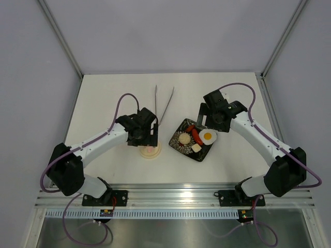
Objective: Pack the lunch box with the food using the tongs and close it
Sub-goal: Pick up the box lid from the center of the board.
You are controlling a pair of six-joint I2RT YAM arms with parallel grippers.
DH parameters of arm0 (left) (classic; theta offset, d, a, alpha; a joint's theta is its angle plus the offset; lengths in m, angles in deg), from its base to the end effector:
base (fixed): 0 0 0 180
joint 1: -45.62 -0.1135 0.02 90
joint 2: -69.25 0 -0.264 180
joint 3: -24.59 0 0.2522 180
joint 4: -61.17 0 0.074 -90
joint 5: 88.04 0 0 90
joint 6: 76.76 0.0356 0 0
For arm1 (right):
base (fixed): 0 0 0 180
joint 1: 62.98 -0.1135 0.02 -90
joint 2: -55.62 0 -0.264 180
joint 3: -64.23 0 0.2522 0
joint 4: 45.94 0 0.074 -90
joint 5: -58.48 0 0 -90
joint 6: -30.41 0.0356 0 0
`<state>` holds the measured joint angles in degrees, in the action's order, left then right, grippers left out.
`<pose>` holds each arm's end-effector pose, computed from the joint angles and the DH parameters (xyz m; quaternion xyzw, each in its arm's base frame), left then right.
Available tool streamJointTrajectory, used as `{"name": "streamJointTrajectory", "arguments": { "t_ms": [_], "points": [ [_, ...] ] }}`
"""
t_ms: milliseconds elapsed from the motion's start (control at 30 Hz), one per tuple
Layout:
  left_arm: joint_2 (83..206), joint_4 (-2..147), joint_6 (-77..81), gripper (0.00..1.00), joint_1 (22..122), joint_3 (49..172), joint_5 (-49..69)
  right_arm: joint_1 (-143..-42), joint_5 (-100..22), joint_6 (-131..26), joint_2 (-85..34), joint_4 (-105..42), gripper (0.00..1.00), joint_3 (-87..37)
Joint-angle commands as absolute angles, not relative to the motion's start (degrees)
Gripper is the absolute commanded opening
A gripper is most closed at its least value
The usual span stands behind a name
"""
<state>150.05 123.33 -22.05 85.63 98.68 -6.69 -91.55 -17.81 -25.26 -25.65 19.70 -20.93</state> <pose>0.2084 -0.1680 0.2428 0.0265 0.9800 -0.0530 0.1900 0.2525 0.1279 0.2959 0.0775 0.9602 0.0277 0.2671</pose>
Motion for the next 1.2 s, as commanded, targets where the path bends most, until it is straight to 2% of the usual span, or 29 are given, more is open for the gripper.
{"name": "streamJointTrajectory", "arguments": {
  "t_ms": [0, 267, 667, 1167],
  "points": [
    [152.9, 118.0, -21.5, 0.85, 85.9, 97.9, -3.6, -91.5, -18.6, -25.3, -24.9, 18.2, 0.99, -20.4],
    [159.8, 115.1, -23.9, 0.83, 85.9, 98.1, -3.9, -91.5, -19.4, -26.1, -25.6, 18.0, 0.99, -20.8],
    [163.5, 112.7, -24.4, 0.83, 85.9, 97.2, -4.8, -91.5, -20.2, -26.2, -27.0, 17.7, 0.99, -20.5],
    [165.6, 110.0, -25.8, 0.75, 85.8, 95.0, -6.9, -91.5, -21.6, -25.9, -27.2, 17.3, 0.99, -19.7]
  ]
}}
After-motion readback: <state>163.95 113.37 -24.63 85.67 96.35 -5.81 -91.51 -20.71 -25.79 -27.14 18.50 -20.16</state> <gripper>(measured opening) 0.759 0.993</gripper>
